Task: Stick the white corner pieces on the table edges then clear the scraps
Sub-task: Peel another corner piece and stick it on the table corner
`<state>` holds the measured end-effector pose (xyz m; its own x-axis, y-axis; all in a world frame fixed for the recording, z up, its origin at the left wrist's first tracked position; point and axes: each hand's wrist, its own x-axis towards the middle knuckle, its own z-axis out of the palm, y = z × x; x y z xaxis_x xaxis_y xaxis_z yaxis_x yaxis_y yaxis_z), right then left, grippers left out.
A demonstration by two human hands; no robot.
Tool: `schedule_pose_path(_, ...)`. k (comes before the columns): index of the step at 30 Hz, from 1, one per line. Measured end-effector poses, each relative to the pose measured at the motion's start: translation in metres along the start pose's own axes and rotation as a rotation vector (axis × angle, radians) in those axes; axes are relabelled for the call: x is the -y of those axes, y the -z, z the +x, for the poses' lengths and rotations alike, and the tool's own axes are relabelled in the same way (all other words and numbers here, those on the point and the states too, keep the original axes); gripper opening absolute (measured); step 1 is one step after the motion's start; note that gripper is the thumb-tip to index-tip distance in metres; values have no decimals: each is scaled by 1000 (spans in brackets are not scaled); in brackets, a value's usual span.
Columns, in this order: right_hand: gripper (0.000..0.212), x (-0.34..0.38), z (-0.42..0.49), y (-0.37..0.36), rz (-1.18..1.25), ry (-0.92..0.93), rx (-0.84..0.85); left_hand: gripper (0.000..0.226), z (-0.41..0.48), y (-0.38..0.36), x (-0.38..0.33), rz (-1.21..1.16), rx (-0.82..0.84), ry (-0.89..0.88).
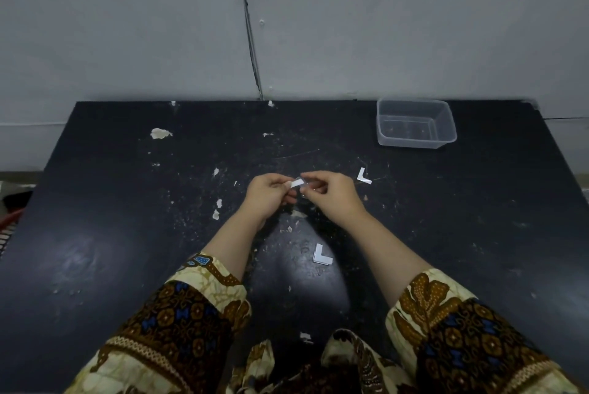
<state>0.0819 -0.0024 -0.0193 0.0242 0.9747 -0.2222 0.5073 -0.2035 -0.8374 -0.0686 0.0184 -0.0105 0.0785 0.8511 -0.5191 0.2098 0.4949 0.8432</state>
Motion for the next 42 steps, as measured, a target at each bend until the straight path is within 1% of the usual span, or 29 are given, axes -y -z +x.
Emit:
schedule_pose_path(4, 33, 0, 4, -1, -32, 5, 1, 26, 0, 5, 3, -77, 46, 12)
schedule_pose_path(7, 32, 1, 6, -3, -52, 22, 3, 26, 0, 8, 6, -120, 46, 35)
schedule_pose_path(10, 32, 2, 8, -5, -62, 41, -2, 26, 0, 11, 3, -217, 53, 92)
schedule_pose_path(13, 31, 4, 9, -4, -57, 55, 1, 23, -1, 13, 1, -264, 73, 127)
schedule_pose_path(17, 33, 5, 9, -5, -40, 73, 14, 12, 2, 17, 3, -296, 70, 150)
schedule_pose_path(19, 39, 5, 9, -7, -100, 122, -13, 14, 3, 18, 4, -317, 61, 178)
schedule_pose_path(22, 50, 8, 9, -11, -252, 165, -48, 14, 2, 16, 3, -324, 69, 218)
schedule_pose_path(25, 50, 10, 9, -14, -335, 177, -74, 14, 1, 13, 0, -309, 72, 239)
schedule_pose_path(32, 40, 8, 11, -12, -243, 168, -78, 15, 2, 15, 1, -296, 72, 253)
schedule_pose_path(39, 32, 8, 12, -13, -218, 156, -88, 15, 2, 15, 0, -274, 105, 236)
schedule_pose_path(42, 35, 8, 12, -13, -223, 144, -85, 15, 2, 15, 0, -282, 108, 240)
